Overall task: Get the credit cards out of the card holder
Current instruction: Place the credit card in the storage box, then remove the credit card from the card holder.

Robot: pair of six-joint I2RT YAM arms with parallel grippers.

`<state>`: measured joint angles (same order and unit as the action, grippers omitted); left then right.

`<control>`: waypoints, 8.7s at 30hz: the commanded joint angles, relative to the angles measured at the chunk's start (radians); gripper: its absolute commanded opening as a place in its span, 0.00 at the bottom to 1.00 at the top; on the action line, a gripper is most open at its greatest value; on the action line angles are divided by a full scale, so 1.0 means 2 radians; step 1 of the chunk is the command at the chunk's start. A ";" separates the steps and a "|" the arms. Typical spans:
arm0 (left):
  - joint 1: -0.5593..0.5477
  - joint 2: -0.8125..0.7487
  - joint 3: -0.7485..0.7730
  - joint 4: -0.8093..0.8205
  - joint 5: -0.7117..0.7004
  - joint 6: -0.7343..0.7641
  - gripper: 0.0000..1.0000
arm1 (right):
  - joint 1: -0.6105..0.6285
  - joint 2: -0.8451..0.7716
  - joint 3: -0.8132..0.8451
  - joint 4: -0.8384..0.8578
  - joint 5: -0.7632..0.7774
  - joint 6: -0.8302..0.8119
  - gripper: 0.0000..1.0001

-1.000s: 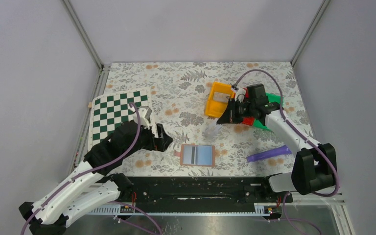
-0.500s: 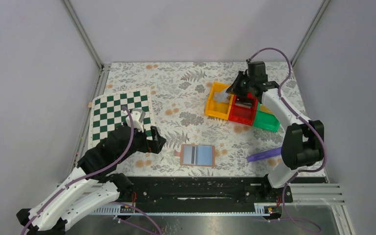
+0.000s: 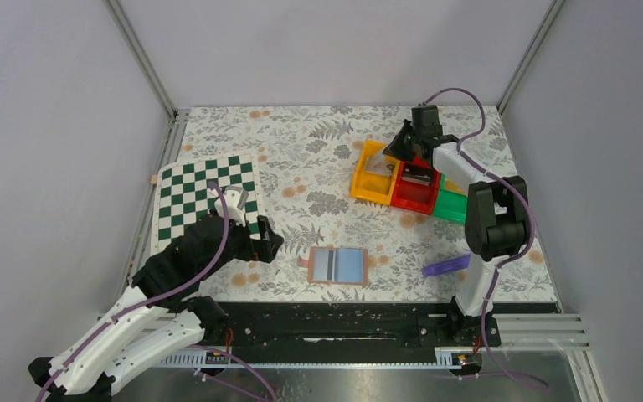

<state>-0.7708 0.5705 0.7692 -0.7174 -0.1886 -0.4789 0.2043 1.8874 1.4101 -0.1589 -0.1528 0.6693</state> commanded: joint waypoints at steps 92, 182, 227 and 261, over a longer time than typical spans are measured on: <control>0.016 0.250 -0.238 0.433 0.193 -0.198 0.00 | 0.406 -0.247 -0.335 0.073 0.113 0.085 0.67; 0.015 0.176 -0.264 0.413 0.188 -0.222 0.00 | 0.475 -0.098 -0.233 -0.020 0.179 0.035 0.71; 0.016 0.173 -0.183 0.234 0.083 -0.198 0.24 | 0.389 -0.307 -0.322 -0.098 0.236 0.001 0.49; -0.027 0.346 -0.201 0.529 0.123 -0.233 0.44 | 0.253 -0.194 -0.412 0.164 -0.075 0.006 0.17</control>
<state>-0.8066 1.2209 0.3824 0.2375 0.0990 -0.9367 0.7387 1.4658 0.6239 0.1020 -0.2832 0.6563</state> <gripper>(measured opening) 0.414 0.175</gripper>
